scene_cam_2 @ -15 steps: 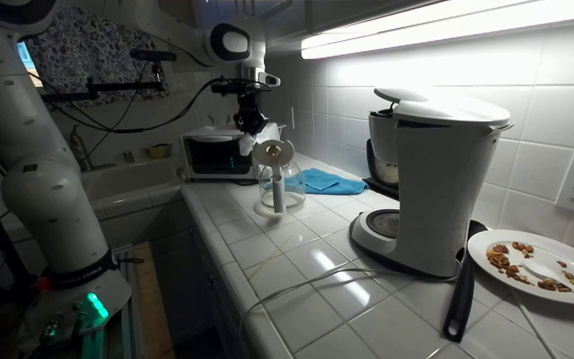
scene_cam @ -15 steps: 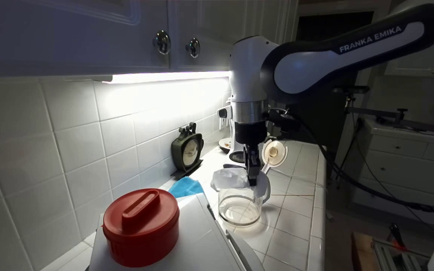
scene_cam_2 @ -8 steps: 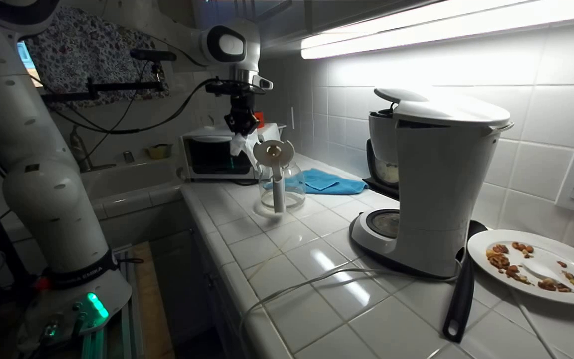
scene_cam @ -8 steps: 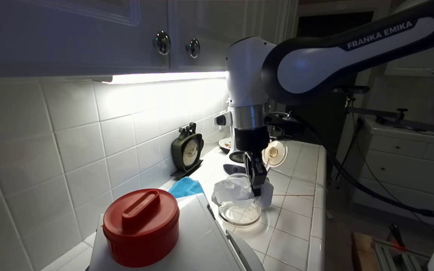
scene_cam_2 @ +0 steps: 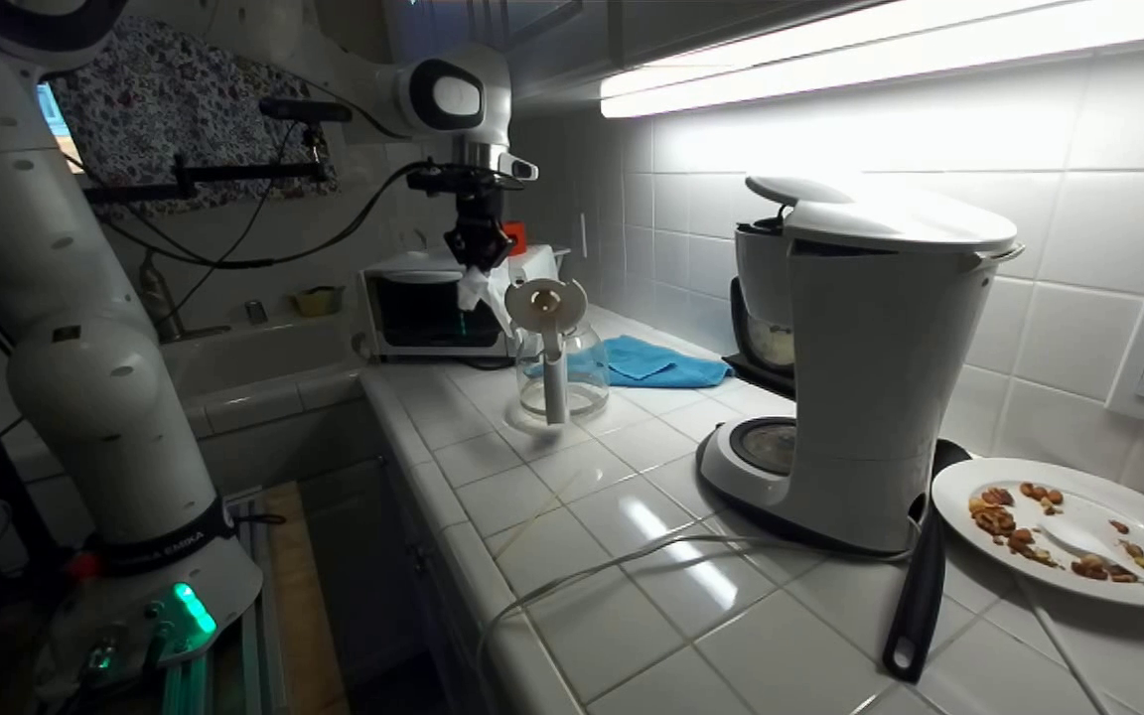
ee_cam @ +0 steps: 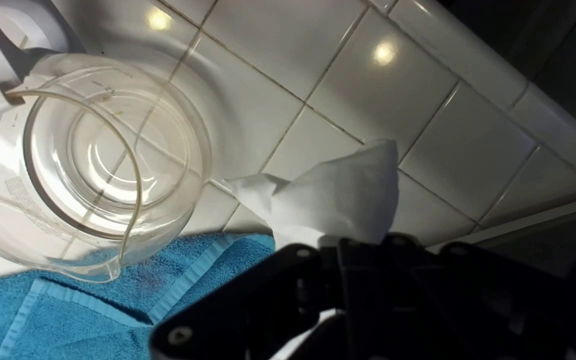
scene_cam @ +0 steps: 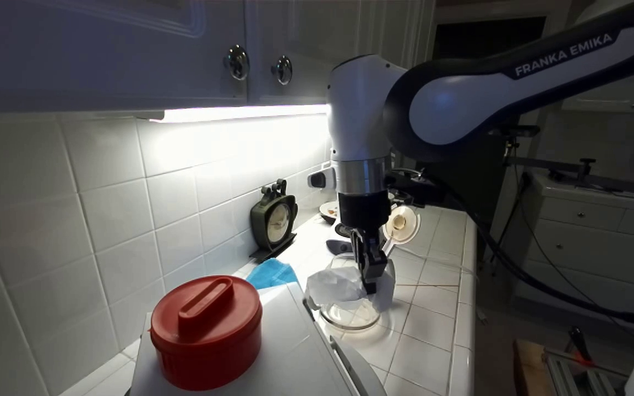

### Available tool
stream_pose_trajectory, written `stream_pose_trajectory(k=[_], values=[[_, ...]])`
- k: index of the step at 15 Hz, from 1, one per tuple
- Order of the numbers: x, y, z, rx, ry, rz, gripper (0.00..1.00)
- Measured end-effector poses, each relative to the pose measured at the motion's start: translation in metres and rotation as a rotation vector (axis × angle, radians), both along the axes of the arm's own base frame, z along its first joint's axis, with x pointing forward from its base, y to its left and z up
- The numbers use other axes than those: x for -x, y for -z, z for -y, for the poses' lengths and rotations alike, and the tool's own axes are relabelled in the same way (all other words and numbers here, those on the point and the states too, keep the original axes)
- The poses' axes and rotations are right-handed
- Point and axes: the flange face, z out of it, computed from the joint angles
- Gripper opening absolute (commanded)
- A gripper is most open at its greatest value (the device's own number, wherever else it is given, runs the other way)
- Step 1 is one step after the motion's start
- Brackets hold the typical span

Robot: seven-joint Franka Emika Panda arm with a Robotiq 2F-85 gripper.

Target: Use the tissue to wipe the coffee pot

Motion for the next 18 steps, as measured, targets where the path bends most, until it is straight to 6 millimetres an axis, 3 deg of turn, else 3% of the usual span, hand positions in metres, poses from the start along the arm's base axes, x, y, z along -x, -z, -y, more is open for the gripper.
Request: stream_pose_trajectory(k=[10, 18], values=[[-0.002, -0.002, -0.003, 0.007, 0.014, 0.055, 0.97], [0.003, -0.026, 0.007, 0.090, 0.255, 0.128, 1.00]])
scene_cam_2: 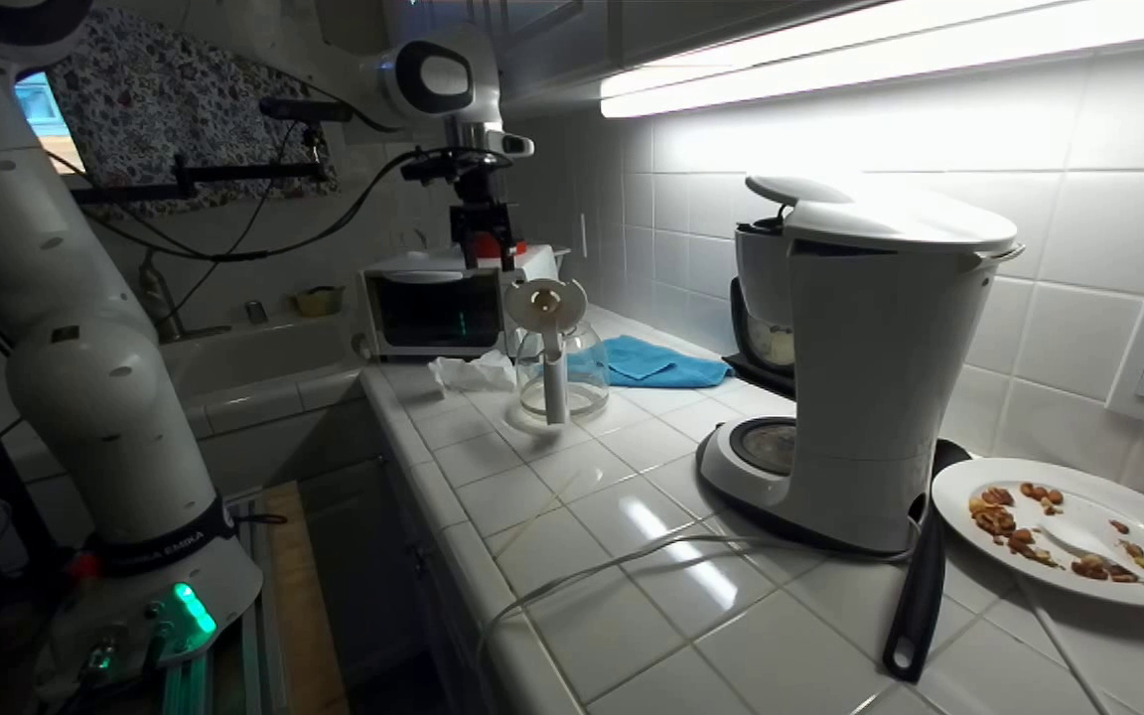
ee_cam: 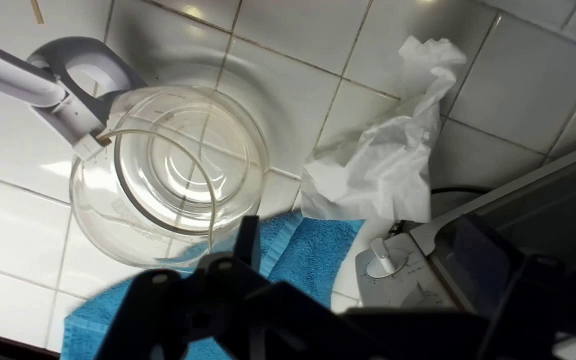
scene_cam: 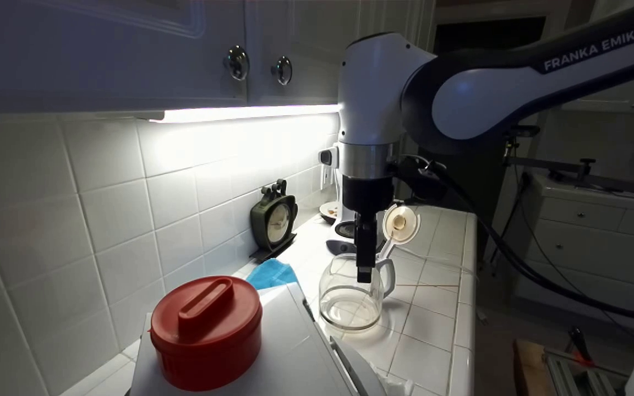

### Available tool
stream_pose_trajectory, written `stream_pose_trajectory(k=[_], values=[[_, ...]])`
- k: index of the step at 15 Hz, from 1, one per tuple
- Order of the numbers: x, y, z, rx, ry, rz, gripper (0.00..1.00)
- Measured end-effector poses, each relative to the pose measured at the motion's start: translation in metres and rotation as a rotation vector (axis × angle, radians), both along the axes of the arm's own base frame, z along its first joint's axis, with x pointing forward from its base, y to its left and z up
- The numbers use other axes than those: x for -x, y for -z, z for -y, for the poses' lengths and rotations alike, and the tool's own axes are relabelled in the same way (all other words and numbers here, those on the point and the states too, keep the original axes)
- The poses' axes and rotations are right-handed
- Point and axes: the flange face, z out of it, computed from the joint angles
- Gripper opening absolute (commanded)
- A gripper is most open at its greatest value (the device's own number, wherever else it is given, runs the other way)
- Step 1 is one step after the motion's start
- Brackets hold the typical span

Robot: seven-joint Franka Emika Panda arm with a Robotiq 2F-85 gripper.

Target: Use the tissue to wipe the coffee pot

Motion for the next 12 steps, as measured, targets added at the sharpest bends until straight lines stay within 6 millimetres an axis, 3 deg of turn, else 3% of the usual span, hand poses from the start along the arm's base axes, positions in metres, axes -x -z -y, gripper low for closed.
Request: stream_pose_trajectory(k=[6, 12], values=[[0.003, -0.017, 0.014, 0.008, 0.206, 0.048, 1.00], [0.005, -0.032, 0.032, 0.002, 0.295, 0.078, 1.00]])
